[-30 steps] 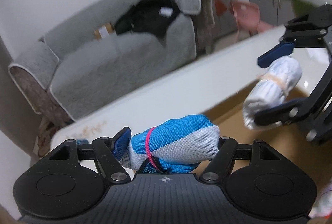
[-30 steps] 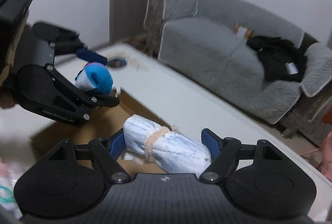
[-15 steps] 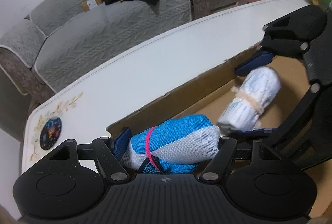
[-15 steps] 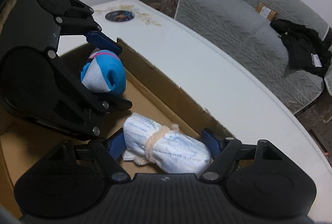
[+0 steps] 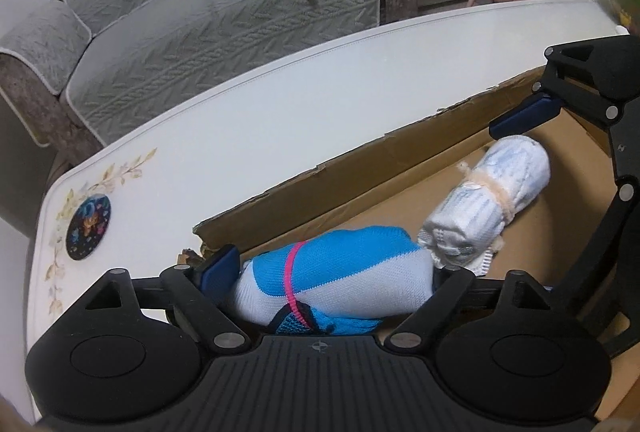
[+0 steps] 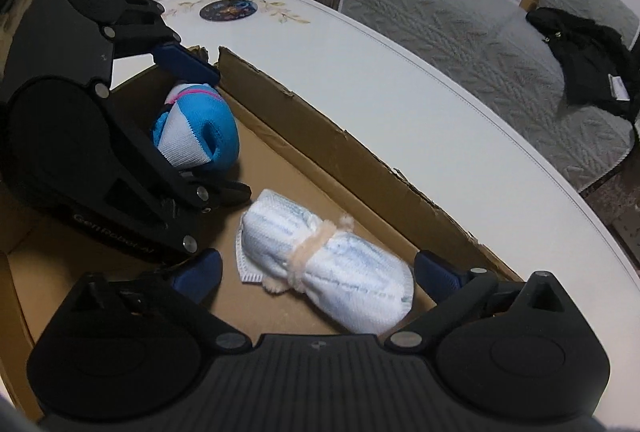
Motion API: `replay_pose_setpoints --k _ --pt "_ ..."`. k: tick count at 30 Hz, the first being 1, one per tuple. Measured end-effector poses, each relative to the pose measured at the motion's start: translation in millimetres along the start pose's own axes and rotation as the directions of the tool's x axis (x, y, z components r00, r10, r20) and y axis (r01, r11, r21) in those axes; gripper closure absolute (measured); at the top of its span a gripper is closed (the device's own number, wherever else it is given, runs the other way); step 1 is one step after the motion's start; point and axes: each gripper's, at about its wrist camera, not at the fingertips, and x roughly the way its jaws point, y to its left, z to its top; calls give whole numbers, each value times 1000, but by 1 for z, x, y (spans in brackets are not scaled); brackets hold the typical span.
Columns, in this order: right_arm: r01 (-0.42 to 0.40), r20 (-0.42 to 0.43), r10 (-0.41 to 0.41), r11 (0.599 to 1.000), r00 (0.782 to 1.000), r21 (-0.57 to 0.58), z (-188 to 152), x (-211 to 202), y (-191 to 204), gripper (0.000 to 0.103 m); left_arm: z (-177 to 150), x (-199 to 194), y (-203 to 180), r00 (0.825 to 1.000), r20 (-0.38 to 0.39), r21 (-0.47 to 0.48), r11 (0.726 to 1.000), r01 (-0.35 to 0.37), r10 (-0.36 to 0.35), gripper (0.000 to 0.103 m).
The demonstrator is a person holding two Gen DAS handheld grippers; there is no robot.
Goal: Organize objects
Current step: 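Carry both socks into the cardboard tray and open both tools to release, then grasp the pink pompom item with the left tool while the right tool grasps the lilac sock bundle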
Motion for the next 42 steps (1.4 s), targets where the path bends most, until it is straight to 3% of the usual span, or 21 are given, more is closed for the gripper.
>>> replay_pose_setpoints --k 9,16,25,34,42 --pt "17 -30 -17 1000 999 -8 7 0 -9 1 7 -27 -2 999 45 -14 1000 14 -14 6" --pt "33 -9 -33 999 999 -4 11 -19 -11 1 5 -62 1 995 96 -39 999 22 -19 4" --pt "11 62 -14 999 998 46 2 -50 -21 1 -19 -117 25 987 158 -124 992 5 15 1" --pt "3 114 -12 997 993 80 -22 -89 -14 1 -71 -164 32 977 214 -179 984 29 11 1" --pt "19 116 -25 998 993 59 -78 -137 13 1 -148 -197 29 988 152 -257 966 39 1 1"
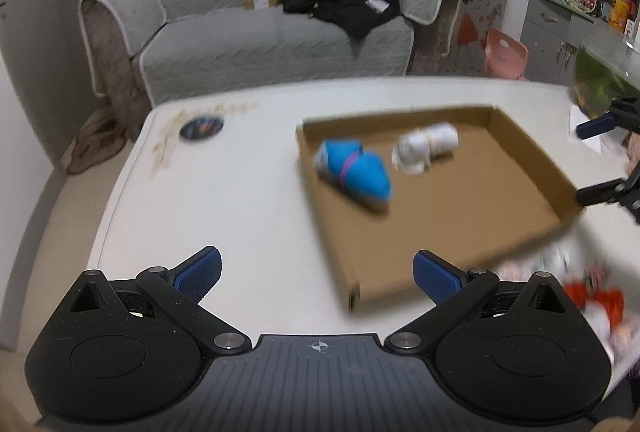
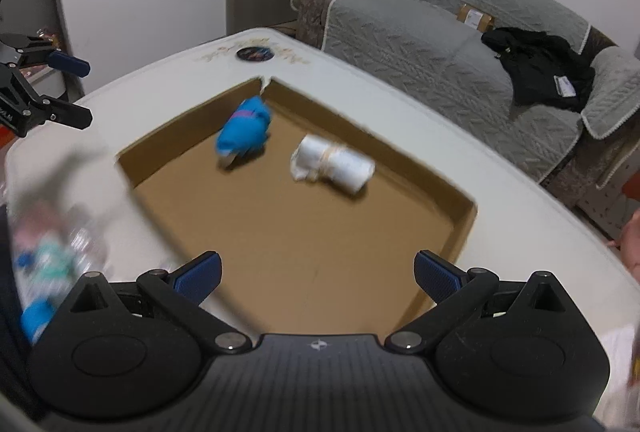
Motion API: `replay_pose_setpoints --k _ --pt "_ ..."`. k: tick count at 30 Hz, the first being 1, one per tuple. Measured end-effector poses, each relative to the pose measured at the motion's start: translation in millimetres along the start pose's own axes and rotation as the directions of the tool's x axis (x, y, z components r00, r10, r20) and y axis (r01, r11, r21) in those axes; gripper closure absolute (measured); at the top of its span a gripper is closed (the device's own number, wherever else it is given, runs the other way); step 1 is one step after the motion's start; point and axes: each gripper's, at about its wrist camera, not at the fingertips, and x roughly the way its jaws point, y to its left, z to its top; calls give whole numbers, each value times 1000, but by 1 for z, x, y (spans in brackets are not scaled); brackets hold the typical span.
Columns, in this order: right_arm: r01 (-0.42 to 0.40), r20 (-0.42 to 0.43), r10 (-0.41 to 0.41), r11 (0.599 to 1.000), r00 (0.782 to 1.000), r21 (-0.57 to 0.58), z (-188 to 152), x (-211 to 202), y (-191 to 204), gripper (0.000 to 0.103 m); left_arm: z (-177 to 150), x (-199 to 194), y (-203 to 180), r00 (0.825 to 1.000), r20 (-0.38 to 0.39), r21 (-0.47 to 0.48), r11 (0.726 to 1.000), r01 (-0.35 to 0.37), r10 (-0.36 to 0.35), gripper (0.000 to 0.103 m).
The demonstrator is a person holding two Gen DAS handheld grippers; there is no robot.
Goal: Organize objects
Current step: 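Grasp the pink pompom item with the left tool while the right tool grasps the lilac sock bundle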
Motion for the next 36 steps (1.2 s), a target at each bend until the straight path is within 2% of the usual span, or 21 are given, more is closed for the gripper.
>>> replay_pose_setpoints --k 5,9,13,16,20,28,34,36 --pt "-12 23 12 999 1000 37 -43 -31 23 1 -45 -31 -5 1000 7 -32 999 30 -30 0" --pt "-40 57 34 994 998 100 -77 -53 41 1 -77 -35 -18 999 -10 -35 999 36 -36 0" --pt "-9 22 6 992 1000 126 -105 -58 59 1 -100 -33 -27 998 -25 -71 996 47 -49 0" --pt "-3 -9 4 988 1000 151 -121 -55 68 1 -114 -32 -31 999 -25 -87 996 25 -27 0" --pt "-23 -16 26 979 1000 201 -139 -41 81 1 -128 -25 -36 999 -29 -71 997 -40 38 0" --pt "30 -30 -23 967 999 252 -151 -22 92 12 -131 -6 -40 995 -11 -98 991 -95 94 1" --pt "34 -28 -27 952 999 305 -159 -19 90 29 -135 0 -43 992 -4 -46 991 -127 127 1" --pt "31 -26 -24 949 999 315 -162 -19 89 38 -135 1 -42 992 7 -47 991 -129 129 1"
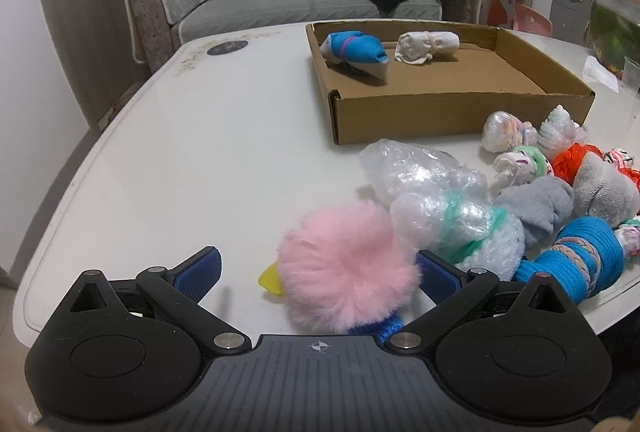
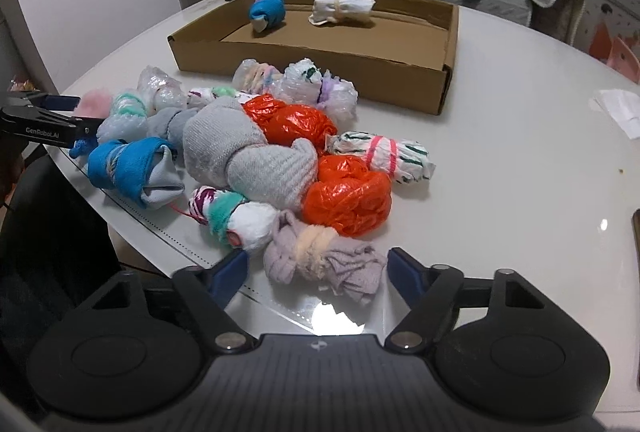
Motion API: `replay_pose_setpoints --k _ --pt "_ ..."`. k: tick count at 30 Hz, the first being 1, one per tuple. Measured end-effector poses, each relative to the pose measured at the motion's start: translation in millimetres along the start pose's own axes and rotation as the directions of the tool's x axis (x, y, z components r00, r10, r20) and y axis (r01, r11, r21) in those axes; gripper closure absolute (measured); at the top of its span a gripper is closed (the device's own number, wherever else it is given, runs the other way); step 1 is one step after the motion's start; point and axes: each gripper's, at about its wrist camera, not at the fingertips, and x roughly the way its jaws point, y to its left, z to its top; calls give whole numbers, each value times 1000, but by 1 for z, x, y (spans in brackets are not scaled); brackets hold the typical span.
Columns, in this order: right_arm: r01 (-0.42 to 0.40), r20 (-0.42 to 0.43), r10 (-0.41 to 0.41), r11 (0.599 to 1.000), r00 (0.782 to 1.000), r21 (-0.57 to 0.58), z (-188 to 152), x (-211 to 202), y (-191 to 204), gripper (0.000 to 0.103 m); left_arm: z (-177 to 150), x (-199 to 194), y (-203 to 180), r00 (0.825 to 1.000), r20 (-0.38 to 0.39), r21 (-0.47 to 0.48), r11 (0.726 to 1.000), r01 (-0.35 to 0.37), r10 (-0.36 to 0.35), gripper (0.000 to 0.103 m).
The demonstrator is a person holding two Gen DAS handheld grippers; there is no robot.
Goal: Organize objects
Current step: 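Grasp the pink pompom item with the left tool while the right tool grasps the lilac sock bundle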
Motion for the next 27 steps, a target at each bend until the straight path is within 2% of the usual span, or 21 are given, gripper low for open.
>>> replay_pose_setpoints --k 2,3,4,7,11,20,27 --pt "0 14 0 1000 1000 3 -2 -1 0 47 -1 1 1 1000 6 -7 1000 3 -3 9" --pt "0 14 0 1000 1000 6 -1 -1 -1 48 0 3 2 1000 -4 -12 1000 10 -10 13" --pt "-4 14 4 1000 1000 7 -1 -1 -3 48 -1 4 2 1000 -17 -15 1000 22 -22 23" --pt "-7 16 7 1000 1000 7 -1 -2 -6 49 -1 3 -2 1000 -19 10 1000 21 -21 29" --pt "-14 22 14 1000 1000 15 0 -5 -11 50 -1 0 -1 1000 -12 16 1000 15 -15 45" --pt "-3 30 2 1000 1000 27 2 -15 -29 50 4 -4 9 1000 -15 15 1000 13 -12 55" --pt "-9 77 8 1000 997 23 17 -39 -48 50 18 -18 22 1000 11 9 1000 4 -4 56"
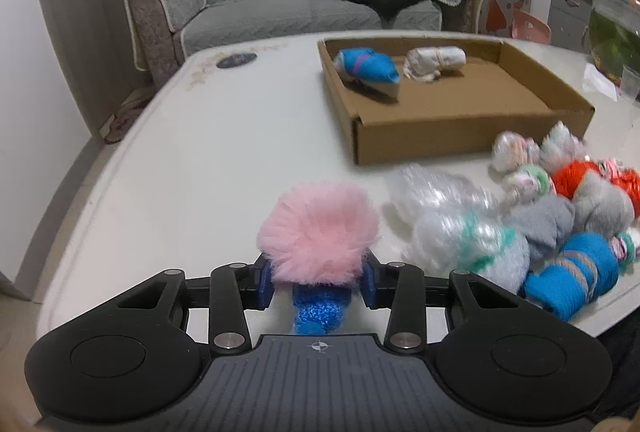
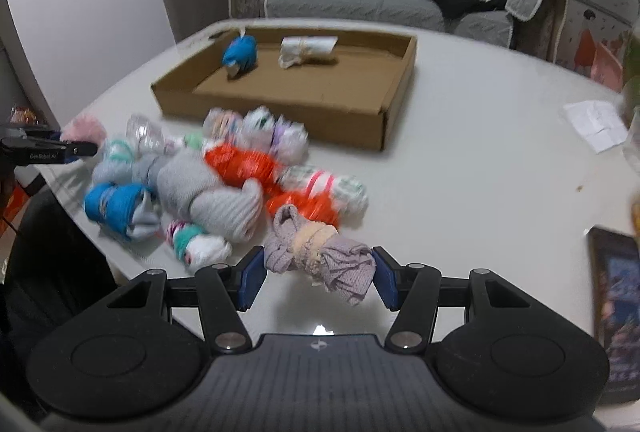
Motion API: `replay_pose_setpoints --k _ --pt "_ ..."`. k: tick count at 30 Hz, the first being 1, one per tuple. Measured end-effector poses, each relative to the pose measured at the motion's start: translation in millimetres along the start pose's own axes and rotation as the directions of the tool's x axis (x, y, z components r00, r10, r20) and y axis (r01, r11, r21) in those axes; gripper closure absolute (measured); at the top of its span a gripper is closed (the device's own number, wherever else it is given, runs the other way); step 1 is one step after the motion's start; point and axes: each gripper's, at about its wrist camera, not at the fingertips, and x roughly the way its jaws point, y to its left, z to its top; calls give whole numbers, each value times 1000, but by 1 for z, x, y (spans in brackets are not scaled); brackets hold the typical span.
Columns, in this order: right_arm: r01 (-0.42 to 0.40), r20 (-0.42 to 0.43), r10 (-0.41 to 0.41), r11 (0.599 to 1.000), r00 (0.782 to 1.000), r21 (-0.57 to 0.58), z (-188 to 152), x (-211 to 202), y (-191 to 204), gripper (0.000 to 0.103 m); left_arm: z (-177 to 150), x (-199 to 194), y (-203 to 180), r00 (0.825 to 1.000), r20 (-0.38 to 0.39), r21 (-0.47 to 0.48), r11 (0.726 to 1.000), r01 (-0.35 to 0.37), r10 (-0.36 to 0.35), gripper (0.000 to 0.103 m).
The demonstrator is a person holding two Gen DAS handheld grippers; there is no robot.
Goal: Organize objects
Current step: 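Grasp the pink pompom item with the left tool while the right tool grasps the lilac sock bundle, then carry both items into the tray and open both tools to release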
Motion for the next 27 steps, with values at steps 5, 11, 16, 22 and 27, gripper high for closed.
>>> replay_pose_setpoints --k 5,11,16,22,27 --pt "23 70 -21 999 997 -23 29 -17 -16 50 32 -13 10 998 56 17 1000 -4 3 56" --pt "29 166 -11 994 986 -104 82 -30 -23 50 88 -28 5 990 139 101 995 -9 -5 56" --pt "37 208 1 984 978 -177 119 -22 -17 50 125 -26 -9 985 166 170 985 8 -37 55" --pt "5 202 40 976 979 -218 146 4 -10 50 151 4 -28 989 119 217 974 60 -88 55" --pt "-25 176 67 973 982 -231 165 30 -8 50 161 37 -40 991 45 220 969 111 -124 55"
